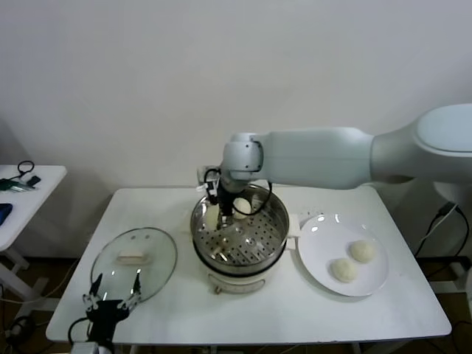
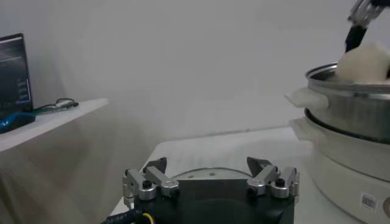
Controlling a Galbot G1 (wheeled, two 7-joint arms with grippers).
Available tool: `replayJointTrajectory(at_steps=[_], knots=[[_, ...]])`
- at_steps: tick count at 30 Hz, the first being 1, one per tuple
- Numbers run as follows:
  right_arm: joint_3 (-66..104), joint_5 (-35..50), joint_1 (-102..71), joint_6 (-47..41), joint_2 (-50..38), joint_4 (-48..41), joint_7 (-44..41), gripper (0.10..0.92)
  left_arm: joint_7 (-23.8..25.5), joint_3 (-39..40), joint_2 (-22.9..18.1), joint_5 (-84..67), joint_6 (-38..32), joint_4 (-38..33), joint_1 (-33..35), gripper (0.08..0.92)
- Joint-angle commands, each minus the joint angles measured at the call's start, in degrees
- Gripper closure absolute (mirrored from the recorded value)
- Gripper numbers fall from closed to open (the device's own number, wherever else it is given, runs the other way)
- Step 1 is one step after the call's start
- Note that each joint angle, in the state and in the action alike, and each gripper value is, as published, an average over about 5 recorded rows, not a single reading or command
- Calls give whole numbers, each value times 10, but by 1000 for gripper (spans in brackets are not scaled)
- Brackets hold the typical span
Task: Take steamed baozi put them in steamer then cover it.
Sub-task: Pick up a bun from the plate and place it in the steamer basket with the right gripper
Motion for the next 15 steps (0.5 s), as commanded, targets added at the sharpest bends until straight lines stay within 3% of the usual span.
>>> replayJointTrajectory(at_steps=[1, 7, 15], knots=[[4, -11, -59, -25, 43, -44, 28, 313, 0, 0, 0, 0, -1, 3, 0, 177], [1, -12, -51, -23, 42, -44, 27, 311, 0, 3, 2, 1, -3, 9, -4, 177], [-29, -39, 23, 31, -2, 0, -35, 208, 0, 2, 5, 0, -1, 11, -9, 177]])
